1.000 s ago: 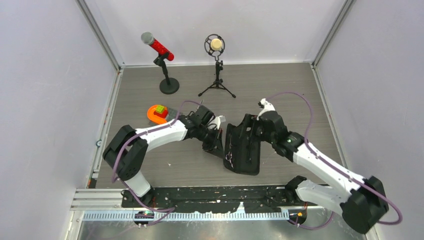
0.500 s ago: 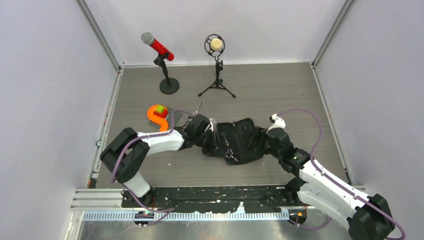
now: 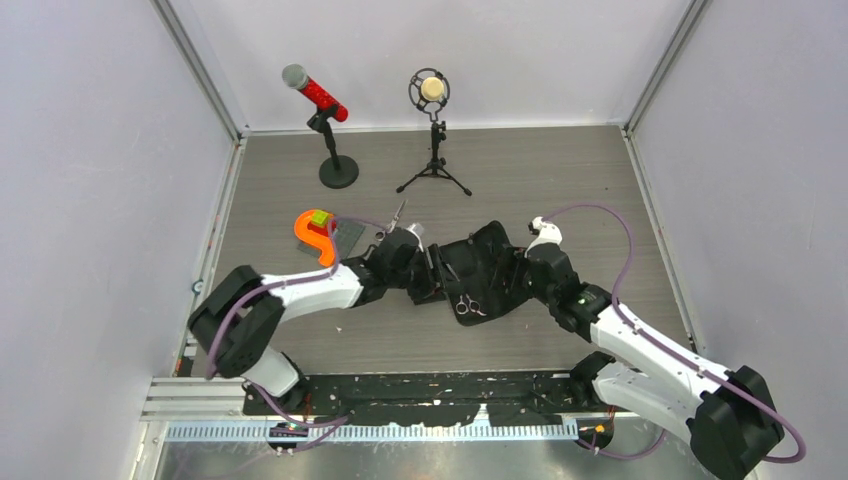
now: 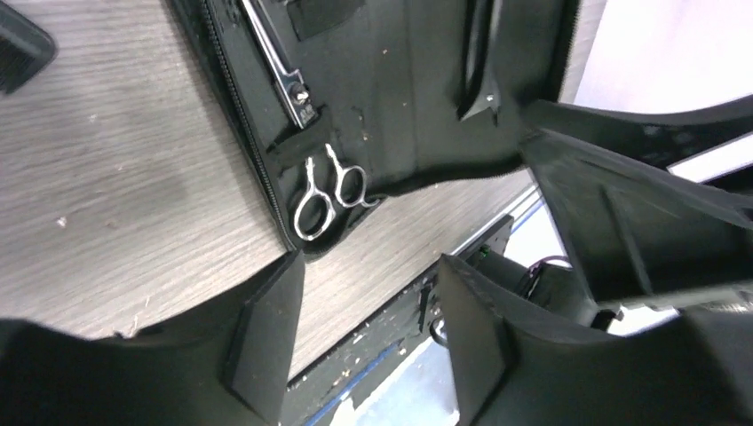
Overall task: Sort the hair-cutting tools
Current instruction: Place the scissors in the hairdressing tool bag.
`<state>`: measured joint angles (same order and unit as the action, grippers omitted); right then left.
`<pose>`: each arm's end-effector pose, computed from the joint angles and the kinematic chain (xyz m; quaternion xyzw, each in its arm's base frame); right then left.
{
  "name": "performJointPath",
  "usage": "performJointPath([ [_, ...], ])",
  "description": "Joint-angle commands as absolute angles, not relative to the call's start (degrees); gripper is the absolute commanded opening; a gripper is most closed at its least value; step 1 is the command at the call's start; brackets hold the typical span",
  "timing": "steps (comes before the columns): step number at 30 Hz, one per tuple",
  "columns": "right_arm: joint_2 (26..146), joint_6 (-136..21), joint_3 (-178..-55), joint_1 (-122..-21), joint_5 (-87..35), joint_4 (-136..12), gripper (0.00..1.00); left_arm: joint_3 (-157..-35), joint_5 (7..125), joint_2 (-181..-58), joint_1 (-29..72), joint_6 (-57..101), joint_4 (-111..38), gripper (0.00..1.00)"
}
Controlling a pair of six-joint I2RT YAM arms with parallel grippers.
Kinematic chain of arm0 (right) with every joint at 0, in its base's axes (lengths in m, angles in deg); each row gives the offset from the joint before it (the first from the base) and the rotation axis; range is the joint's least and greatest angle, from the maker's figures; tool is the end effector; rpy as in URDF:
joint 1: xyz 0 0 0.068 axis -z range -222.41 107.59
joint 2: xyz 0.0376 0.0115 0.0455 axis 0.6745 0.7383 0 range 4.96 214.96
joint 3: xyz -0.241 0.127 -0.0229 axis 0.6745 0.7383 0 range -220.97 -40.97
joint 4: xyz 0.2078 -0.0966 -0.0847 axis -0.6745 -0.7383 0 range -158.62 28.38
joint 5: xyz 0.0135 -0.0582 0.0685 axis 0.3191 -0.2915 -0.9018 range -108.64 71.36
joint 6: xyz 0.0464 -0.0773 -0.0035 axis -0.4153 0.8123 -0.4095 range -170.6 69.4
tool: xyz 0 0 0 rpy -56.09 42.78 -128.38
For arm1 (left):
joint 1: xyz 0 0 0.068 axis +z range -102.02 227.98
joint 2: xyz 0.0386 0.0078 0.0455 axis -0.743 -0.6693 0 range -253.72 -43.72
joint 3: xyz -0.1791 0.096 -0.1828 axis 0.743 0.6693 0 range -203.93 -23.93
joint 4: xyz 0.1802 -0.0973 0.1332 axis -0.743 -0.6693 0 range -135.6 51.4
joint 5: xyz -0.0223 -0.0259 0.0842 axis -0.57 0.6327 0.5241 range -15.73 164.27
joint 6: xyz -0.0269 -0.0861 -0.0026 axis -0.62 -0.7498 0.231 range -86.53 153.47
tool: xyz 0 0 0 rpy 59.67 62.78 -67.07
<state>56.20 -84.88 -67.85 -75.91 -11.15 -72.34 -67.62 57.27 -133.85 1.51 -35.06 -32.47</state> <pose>0.1821 0.1080 0.1925 0.0362 0.8852 0.2085 0.4142 0.2139 -0.2595 0.1574 -0.1107 0.8928 -0.4225 0.1102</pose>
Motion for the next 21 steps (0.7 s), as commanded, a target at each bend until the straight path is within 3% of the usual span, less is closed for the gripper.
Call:
performJointPath([
  [1, 57.2, -83.5, -69.9, -75.4, -8.7, -70.6, 0.79, -71.0, 65.3, -124.6, 2.2, -25.9, -42.9, 0.66],
  [4, 55.9, -83.6, -69.6, -75.1, -8.7, -71.9, 0.79, -74.8, 67.4, -123.1, 4.8, -17.6, -51.2, 0.78],
  [7, 53.8, -83.8, -69.3, -74.9, -8.9, -73.9, 0.79, -80.6, 69.0, -124.9, 7.6, -9.6, -58.0, 0.8],
  [13, 52.1, -84.8, -68.2, -74.8, -11.3, -75.9, 0.78, -97.2, 65.9, -136.3, 9.9, 1.0, -68.8, 0.75],
  [21, 51.4, -85.0, -67.1, -74.9, -12.9, -75.7, 0.73, -107.6, 62.5, -150.3, 10.0, 3.3, -71.9, 0.67],
])
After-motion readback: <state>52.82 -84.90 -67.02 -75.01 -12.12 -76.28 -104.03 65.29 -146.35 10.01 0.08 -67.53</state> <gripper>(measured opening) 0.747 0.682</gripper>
